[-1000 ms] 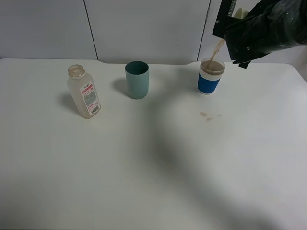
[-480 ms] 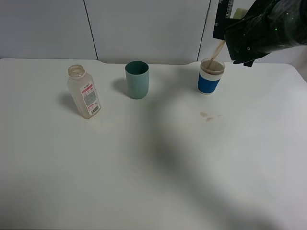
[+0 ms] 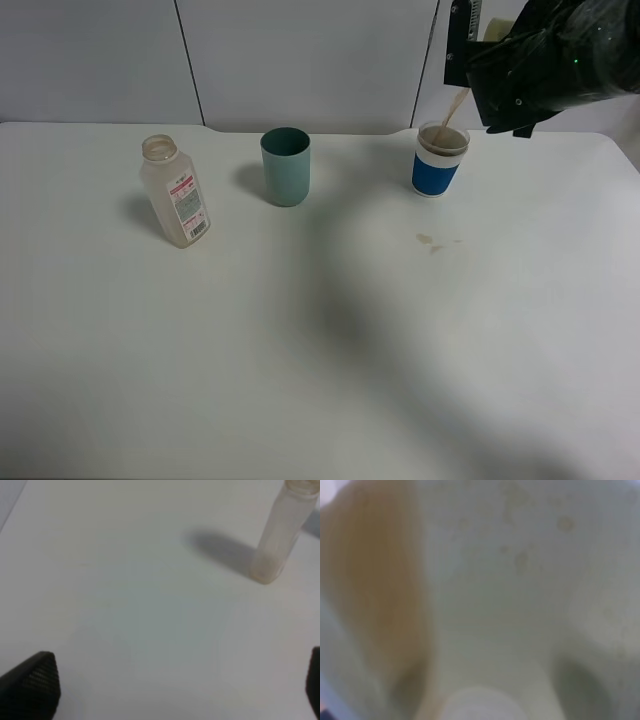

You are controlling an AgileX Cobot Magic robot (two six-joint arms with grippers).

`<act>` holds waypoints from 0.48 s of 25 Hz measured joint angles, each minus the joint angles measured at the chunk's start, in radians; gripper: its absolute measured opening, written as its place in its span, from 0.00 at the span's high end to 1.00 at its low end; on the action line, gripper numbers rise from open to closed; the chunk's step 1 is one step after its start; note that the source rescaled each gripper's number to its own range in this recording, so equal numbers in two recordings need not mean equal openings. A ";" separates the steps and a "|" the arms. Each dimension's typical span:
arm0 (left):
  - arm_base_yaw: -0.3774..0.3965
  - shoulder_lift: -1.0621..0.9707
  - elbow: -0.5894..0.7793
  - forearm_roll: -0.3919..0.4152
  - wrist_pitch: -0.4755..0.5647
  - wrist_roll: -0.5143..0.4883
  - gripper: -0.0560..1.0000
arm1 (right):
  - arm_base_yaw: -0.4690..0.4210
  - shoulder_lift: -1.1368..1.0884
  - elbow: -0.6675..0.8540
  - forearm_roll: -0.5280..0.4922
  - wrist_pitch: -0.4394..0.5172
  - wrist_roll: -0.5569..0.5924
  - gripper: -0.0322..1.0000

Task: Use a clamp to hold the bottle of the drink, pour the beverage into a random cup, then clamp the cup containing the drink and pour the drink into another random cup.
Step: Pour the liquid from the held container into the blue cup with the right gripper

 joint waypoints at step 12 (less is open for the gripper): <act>0.000 0.000 0.000 0.000 0.000 0.000 0.00 | 0.000 0.000 0.000 0.000 0.008 -0.088 0.94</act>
